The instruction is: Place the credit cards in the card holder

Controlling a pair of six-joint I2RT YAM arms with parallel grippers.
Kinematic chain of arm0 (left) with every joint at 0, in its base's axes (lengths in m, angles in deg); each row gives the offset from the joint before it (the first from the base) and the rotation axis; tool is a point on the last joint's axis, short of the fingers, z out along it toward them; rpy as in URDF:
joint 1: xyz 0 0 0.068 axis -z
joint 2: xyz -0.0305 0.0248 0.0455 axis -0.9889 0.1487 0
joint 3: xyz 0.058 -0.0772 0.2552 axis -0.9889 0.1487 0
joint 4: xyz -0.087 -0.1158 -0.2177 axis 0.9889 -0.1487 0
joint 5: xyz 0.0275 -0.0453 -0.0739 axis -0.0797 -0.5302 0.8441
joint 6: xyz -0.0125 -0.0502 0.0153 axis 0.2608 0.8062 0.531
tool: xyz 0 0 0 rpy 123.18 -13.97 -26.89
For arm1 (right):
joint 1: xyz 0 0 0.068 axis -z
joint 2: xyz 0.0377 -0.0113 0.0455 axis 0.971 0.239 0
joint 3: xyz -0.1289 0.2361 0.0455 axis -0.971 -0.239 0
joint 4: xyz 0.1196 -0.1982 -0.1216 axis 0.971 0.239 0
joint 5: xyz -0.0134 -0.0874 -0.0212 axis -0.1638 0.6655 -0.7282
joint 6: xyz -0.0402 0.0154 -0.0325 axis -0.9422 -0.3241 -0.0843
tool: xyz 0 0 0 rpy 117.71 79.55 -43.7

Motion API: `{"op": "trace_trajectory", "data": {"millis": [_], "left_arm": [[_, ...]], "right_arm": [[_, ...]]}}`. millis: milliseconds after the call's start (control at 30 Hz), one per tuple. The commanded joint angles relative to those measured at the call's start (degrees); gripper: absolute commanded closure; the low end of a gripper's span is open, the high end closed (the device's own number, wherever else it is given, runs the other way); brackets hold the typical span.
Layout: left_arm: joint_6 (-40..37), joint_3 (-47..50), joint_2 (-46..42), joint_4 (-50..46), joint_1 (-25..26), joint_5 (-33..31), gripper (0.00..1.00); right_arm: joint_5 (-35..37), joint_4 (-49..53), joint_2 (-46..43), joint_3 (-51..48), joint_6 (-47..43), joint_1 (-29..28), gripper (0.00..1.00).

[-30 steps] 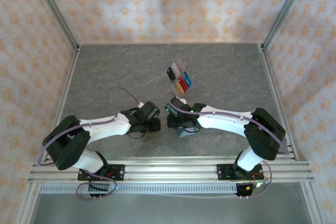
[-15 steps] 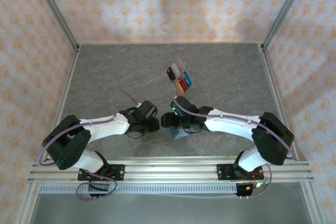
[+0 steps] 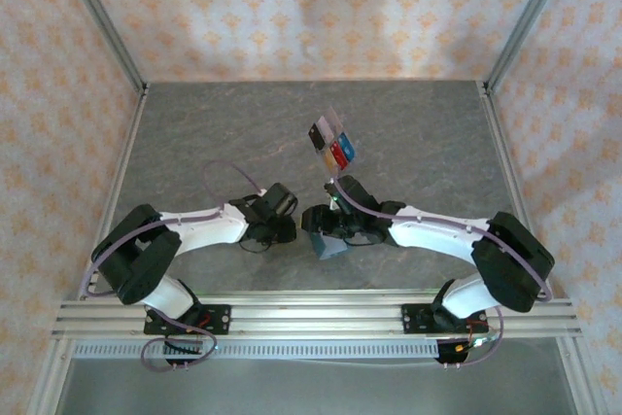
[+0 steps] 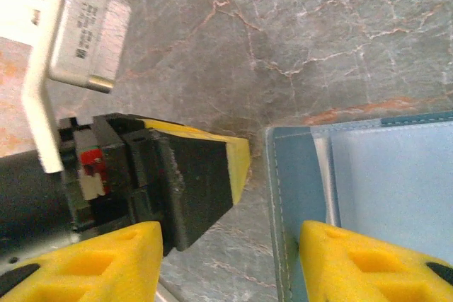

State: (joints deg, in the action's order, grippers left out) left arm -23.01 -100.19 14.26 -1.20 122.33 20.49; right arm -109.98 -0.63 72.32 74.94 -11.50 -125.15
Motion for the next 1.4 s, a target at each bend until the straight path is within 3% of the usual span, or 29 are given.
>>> {"op": "trace_trajectory", "data": {"millis": [0, 167, 467, 600, 733, 933, 1133, 1367], "left_arm": [[1.8, -0.6, 7.8, 14.1, 3.3, 6.1, 0.76], [2.9, -1.1, 10.7, 16.4, 4.1, 6.2, 0.76], [3.2, -0.9, 11.8, 17.2, 4.3, 5.8, 0.76], [3.4, -0.5, 12.6, 17.9, 4.3, 5.7, 0.76], [3.9, -0.5, 14.1, 19.0, 4.2, 6.0, 0.76], [4.0, -0.4, 14.9, 19.7, 4.3, 5.9, 0.76], [4.4, -0.2, 16.0, 21.0, 4.3, 6.4, 0.76], [4.3, 0.3, 16.2, 21.5, 4.2, 6.2, 0.76]], "right_arm": [[-4.6, -7.6, -0.5, -1.7, 3.0, 0.8, 0.48], [-7.4, -12.5, 1.6, -3.1, 5.3, 1.4, 0.52], [-10.7, -22.5, 6.9, -5.5, 9.7, 1.8, 0.74], [-11.8, -26.5, 7.6, -6.5, 11.3, 1.8, 0.79], [-14.4, -32.1, 8.9, -7.6, 13.5, 1.9, 0.69], [-14.8, -36.1, 10.0, -9.3, 15.7, 2.1, 0.71], [-17.5, -47.6, 12.8, -10.8, 20.2, 2.4, 0.62], [-19.1, -58.7, 15.2, -12.2, 24.9, 2.6, 0.61]]}}
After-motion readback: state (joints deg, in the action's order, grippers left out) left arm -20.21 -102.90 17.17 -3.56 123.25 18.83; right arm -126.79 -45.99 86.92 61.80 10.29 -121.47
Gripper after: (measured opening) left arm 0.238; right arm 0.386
